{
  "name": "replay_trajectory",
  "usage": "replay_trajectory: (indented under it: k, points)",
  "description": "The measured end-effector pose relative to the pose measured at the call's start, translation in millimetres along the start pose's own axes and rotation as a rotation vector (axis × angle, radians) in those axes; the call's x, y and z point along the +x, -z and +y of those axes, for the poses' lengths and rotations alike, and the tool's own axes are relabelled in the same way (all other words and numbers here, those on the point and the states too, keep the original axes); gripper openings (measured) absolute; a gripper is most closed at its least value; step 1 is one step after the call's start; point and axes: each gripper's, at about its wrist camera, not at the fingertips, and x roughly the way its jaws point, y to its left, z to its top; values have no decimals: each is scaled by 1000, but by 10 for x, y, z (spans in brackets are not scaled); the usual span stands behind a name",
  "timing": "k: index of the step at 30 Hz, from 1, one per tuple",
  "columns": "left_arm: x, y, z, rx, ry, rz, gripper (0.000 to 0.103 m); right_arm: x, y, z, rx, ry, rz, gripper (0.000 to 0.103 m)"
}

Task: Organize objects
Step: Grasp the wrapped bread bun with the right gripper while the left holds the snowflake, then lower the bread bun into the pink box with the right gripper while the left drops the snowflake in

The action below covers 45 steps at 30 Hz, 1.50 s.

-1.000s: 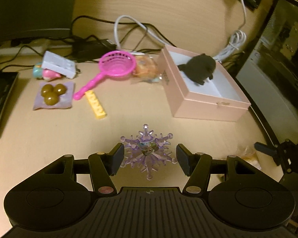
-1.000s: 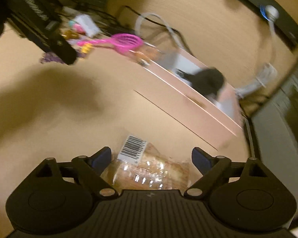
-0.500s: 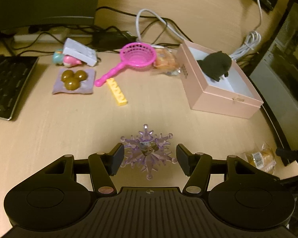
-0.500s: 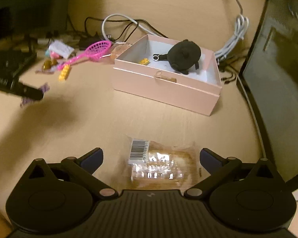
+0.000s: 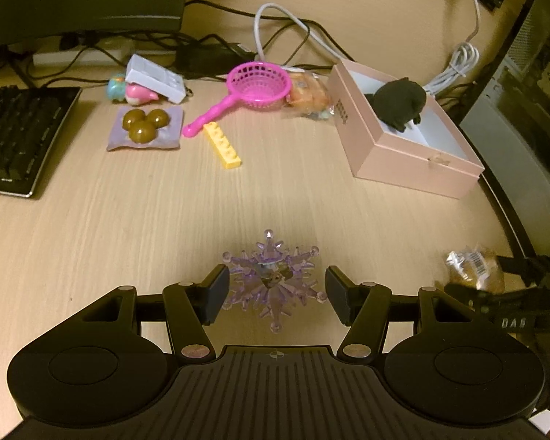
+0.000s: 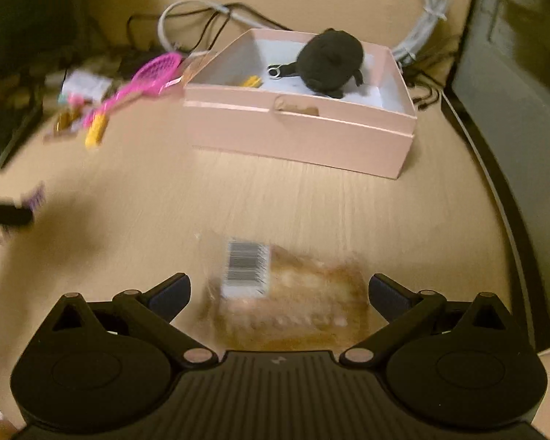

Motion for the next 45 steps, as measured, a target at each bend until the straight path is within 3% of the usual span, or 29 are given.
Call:
replay_trajectory:
  k: [6,8,11,23,29,33,39,42,44,45]
  points:
    - [46,-9,-113,27,17,15,63,-65,114,-57,-21,-26,-3,102]
    - [73,-13,-191,50,31,24,63,-75,110,-45,-29,-34,-5,89]
    - [109,-1,-331,96,61,41,63,-147,111,-3,-56,-21,-25,83]
    - [129,16,-963,288,194,75,63,-864,-86,-287,28,0,-195,81]
    - [137,-125,-1253,364,221,66,63,-1046,-24,-405,45,22,-247,82]
    - [100,-463,-1354,340,208,-18,63,-1049,92,-476,61,45,-252,82]
    - [178,-1279,-1597,302,184,-207,63,-1087,174,-578,117,58,-261,82]
    - [356,-1606,-1705,253,218,-276,64,-1139,188,-610,131,77,-265,82]
    - [594,-1688,-1764,261,213,-276,64,-1173,199,-627,141,92,-263,82]
    - [790,-1702,-1823,297,164,-245,64,-1182,205,-636,145,97,-260,82]
